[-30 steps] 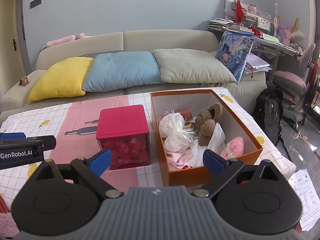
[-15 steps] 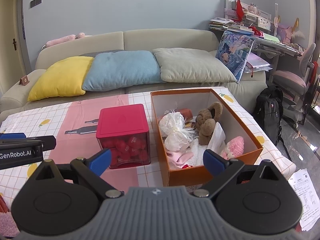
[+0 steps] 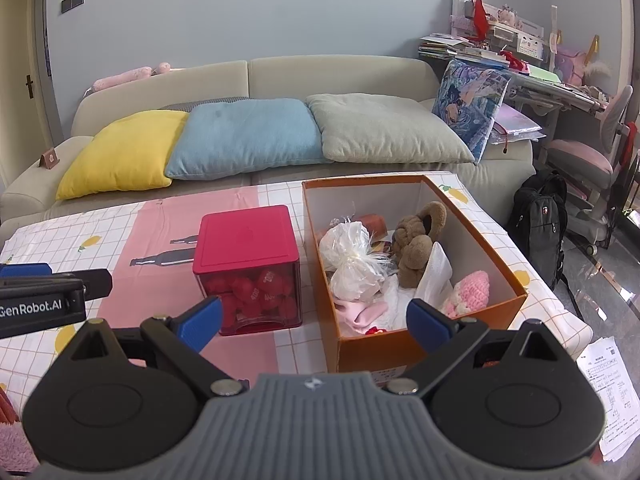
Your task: Organize soft objects
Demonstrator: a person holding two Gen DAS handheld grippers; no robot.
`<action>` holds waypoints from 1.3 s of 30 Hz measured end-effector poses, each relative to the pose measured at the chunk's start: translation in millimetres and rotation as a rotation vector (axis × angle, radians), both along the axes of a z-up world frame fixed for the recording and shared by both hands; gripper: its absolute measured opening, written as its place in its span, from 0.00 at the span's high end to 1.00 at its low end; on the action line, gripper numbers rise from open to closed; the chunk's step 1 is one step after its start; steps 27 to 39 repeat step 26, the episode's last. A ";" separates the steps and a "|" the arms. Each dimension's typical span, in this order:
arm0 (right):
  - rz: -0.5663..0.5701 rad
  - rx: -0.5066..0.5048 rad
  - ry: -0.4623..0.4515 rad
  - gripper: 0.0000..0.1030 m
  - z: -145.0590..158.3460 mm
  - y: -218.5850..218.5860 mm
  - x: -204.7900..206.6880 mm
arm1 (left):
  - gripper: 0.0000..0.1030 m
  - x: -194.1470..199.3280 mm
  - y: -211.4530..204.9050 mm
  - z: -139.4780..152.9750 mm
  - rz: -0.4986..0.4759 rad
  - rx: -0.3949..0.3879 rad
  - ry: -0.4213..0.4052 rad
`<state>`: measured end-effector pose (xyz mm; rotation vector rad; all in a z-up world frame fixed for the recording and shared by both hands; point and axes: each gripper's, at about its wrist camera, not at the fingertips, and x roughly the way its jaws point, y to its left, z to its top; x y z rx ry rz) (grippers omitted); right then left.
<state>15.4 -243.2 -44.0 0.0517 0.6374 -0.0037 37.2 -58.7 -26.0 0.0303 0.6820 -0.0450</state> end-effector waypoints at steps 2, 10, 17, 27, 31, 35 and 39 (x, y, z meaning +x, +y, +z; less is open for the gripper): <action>0.000 0.000 0.000 0.06 0.0 0.1 0.1 | 0.19 -0.4 -0.5 0.4 0.006 0.007 0.000; 0.002 0.000 0.005 0.06 -0.9 0.3 1.5 | 0.19 -2.1 -1.2 3.0 -0.009 0.011 -0.016; 0.004 -0.002 0.006 0.06 -1.4 0.6 1.6 | 0.18 -2.8 -1.5 4.1 -0.023 0.012 -0.022; 0.008 -0.002 0.011 0.06 -2.6 1.1 2.5 | 0.18 -4.3 -1.3 4.7 -0.025 0.005 -0.027; 0.008 -0.002 0.011 0.06 -2.6 1.1 2.5 | 0.18 -4.3 -1.3 4.7 -0.025 0.005 -0.027; 0.008 -0.002 0.011 0.06 -2.6 1.1 2.5 | 0.18 -4.3 -1.3 4.7 -0.025 0.005 -0.027; 0.008 -0.002 0.011 0.06 -2.6 1.1 2.5 | 0.18 -4.3 -1.3 4.7 -0.025 0.005 -0.027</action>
